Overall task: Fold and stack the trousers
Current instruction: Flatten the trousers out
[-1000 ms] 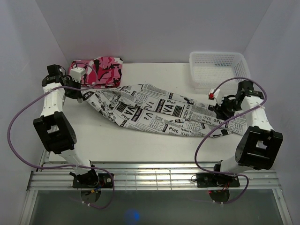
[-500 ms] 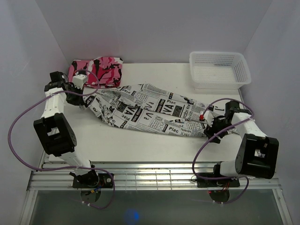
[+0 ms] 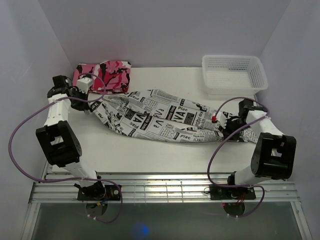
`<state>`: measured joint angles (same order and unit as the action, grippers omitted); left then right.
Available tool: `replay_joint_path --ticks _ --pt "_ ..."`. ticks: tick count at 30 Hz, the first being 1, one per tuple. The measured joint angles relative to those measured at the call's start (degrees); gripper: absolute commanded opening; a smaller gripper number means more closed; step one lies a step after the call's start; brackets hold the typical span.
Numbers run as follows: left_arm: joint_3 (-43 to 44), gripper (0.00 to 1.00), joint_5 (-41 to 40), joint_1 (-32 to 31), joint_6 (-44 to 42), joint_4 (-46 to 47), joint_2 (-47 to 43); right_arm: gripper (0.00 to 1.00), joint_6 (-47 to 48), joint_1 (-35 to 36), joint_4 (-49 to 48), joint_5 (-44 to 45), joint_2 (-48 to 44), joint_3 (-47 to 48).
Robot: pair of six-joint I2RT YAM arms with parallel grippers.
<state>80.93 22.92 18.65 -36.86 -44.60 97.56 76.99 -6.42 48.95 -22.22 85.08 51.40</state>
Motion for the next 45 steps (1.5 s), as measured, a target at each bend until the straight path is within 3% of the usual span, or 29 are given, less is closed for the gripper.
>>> replay_joint_path --ticks 7,11,15,19,23,28,30,31,33,37,38,39,41,45 --pt "-5.1 0.0 0.0 0.0 -1.5 5.6 -4.8 0.08 4.3 -3.1 14.5 -4.0 -4.1 16.8" --pt "-8.3 0.0 -0.2 -0.2 -2.7 10.9 -8.7 0.08 6.4 -4.2 19.3 -4.5 -8.9 18.6" --pt "-18.7 0.0 -2.1 -0.2 -3.7 21.1 -18.1 0.08 8.9 -6.7 22.9 -2.4 -12.9 17.2" --pt "-32.3 0.0 -2.8 -0.2 -6.2 31.9 -31.9 0.08 13.6 -14.3 24.6 0.5 -13.1 16.3" --pt "-39.3 0.0 -1.0 -0.3 -9.4 39.9 -39.7 0.08 15.3 -17.7 26.2 2.9 -6.7 19.0" --pt "-39.0 0.0 -0.7 -0.6 -9.8 45.0 -34.4 0.08 9.0 -11.8 26.6 2.7 15.3 31.9" --pt "-37.6 0.0 -1.6 -0.6 -9.3 46.0 -29.8 0.2 5.4 -9.1 24.9 2.7 24.9 37.4" --pt "-36.9 0.0 -2.1 -0.6 -9.2 46.1 -27.9 0.36 3.1 -7.5 23.8 2.8 29.5 39.7" --pt "-36.0 0.05 -2.6 -0.5 -9.7 45.5 -25.5 0.51 -0.2 -5.7 22.1 3.0 34.4 41.4" --pt "-35.8 0.2 -2.0 -0.4 -13.7 41.6 -25.5 0.84 -5.6 -3.4 18.7 4.6 35.2 39.6" --pt "-35.9 0.3 -1.7 -0.4 -14.9 40.5 -26.1 0.95 -6.5 -3.5 17.4 5.2 33.6 38.3" --pt "-36.3 0.34 -1.4 -0.4 -16.2 39.6 -27.1 1.0 -7.2 -3.8 16.1 5.6 32.0 37.2" --pt "-37.0 0.44 -1.0 -0.4 -17.8 36.8 -29.6 0.95 -8.0 -5.2 14.6 5.9 28.8 36.0" --pt "-35.5 0.45 -1.2 -0.3 -15.6 29.6 -31.4 0.95 -9.4 -10.9 12.2 6.0 20.2 35.9"
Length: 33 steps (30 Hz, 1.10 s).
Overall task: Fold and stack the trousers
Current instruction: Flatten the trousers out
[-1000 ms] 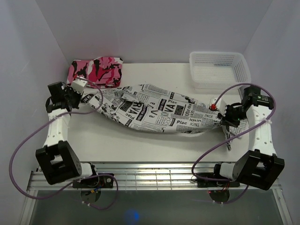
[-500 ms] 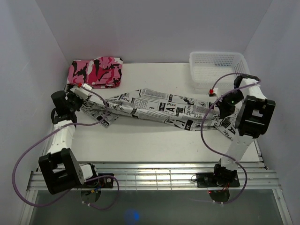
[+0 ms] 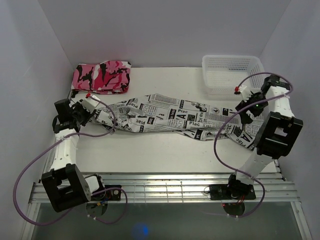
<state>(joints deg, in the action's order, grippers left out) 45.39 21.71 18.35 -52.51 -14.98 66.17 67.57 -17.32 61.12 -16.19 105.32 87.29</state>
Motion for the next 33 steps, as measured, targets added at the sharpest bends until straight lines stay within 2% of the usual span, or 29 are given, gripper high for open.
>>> replay_joint_path --ticks 2,5,7,10,13,15,16,19,20,22,23,27,30,33 --pt "3.4 0.45 1.1 0.7 1.3 -5.8 1.9 1.0 0.3 -3.1 0.1 0.2 -4.2 0.0" --pt "9.3 0.46 5.6 2.1 -0.3 -17.9 4.2 0.93 1.6 -6.8 0.5 1.3 -8.8 -2.7" --pt "11.2 0.46 9.3 2.6 -2.0 -25.2 3.8 0.94 2.0 -7.4 1.7 2.0 -10.3 -7.4" --pt "13.0 0.48 12.7 3.0 -1.1 -32.2 3.8 0.98 1.5 -7.0 1.0 2.6 -9.3 -16.6" --pt "18.0 0.52 16.0 6.4 3.2 -36.6 6.6 0.97 -0.2 -6.5 -0.5 2.7 -5.3 -22.3" --pt "23.6 0.52 16.9 9.0 7.8 -37.3 10.6 0.83 -2.0 -6.4 -1.3 2.7 -3.1 -21.9" --pt "26.0 0.53 16.9 9.8 10.0 -37.0 12.6 0.65 -3.0 -6.4 -2.6 2.6 -2.6 -21.3" --pt "33.4 0.57 16.9 11.0 17.2 -34.4 21.1 0.37 -5.2 -6.5 -4.0 3.1 0.0 -19.1" --pt "34.8 0.57 16.8 11.0 19.2 -33.2 23.9 0.23 -5.8 -6.6 -4.3 3.6 1.0 -18.1" --pt "37.1 0.58 16.7 11.0 22.3 -32.5 29.7 0.12 -6.1 -7.1 -4.9 4.1 1.8 -17.3" --pt "38.4 0.6 16.6 11.0 23.5 -32.4 33.1 0.08 -6.0 -7.3 -5.2 4.1 1.9 -17.3" --pt "41.8 0.64 17.7 10.9 27.3 -31.7 46.0 0.08 -4.3 -8.2 -4.2 4.2 1.9 -17.3" --pt "41.6 0.64 17.7 10.4 29.7 -31.2 50.5 0.08 -2.1 -8.5 -2.9 4.8 1.8 -17.3" --pt "40.2 0.62 16.7 9.1 31.8 -29.1 51.0 0.08 0.3 -8.6 -1.3 6.3 1.2 -17.3"
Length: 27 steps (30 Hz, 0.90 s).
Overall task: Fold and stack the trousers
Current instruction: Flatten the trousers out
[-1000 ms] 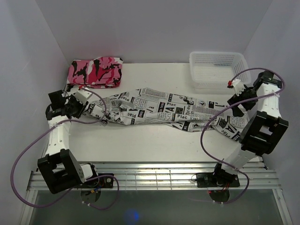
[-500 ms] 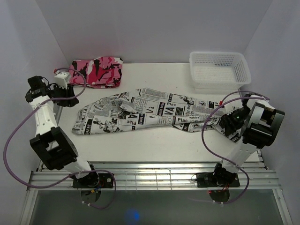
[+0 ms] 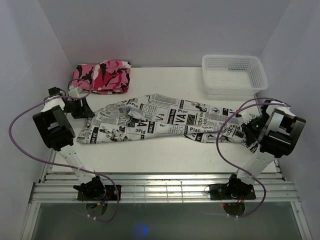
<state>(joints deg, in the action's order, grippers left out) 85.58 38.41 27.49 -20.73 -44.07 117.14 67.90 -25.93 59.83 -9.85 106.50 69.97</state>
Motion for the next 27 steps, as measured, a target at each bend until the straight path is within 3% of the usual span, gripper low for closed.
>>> replay_joint_path --ticks 6,7,8,9,12,16,20,24,26,27 --pt "-1.8 0.56 -1.2 -2.4 2.5 4.3 0.1 0.08 1.9 -0.7 1.7 2.6 -0.7 0.0" --pt "-1.8 0.51 -1.1 -2.6 2.9 4.6 0.2 0.08 2.0 -0.7 1.8 2.8 -0.7 0.0" --pt "-1.9 0.29 -0.9 -2.6 3.4 4.9 0.4 0.08 2.0 -0.8 1.8 2.9 -0.7 0.0" --pt "-1.9 0.2 -0.7 -2.6 4.0 5.1 0.5 0.08 2.0 -0.9 1.9 2.9 -0.7 0.0" --pt "-1.9 0.0 -0.1 -2.6 4.4 5.6 0.7 0.08 2.0 -1.0 2.3 2.9 -0.7 0.2" --pt "-3.0 0.0 0.8 -2.8 2.8 6.0 -2.1 0.08 2.2 -1.0 2.9 3.0 -0.7 0.5" --pt "-9.4 0.0 -0.7 -7.2 -3.5 7.1 -15.6 0.08 2.5 -1.0 3.3 3.3 -0.7 0.5" --pt "-18.9 0.0 -2.5 -23.2 -14.0 7.9 -37.8 0.08 2.6 -1.0 3.6 3.3 -0.7 0.9" --pt "-23.6 0.0 -2.9 -32.0 -18.4 7.3 -44.4 0.08 2.6 -1.0 3.8 3.3 -0.7 1.3" --pt "-26.4 0.05 -3.6 -37.4 -20.8 6.3 -46.8 0.08 2.7 -1.0 4.0 3.3 -0.7 1.5"
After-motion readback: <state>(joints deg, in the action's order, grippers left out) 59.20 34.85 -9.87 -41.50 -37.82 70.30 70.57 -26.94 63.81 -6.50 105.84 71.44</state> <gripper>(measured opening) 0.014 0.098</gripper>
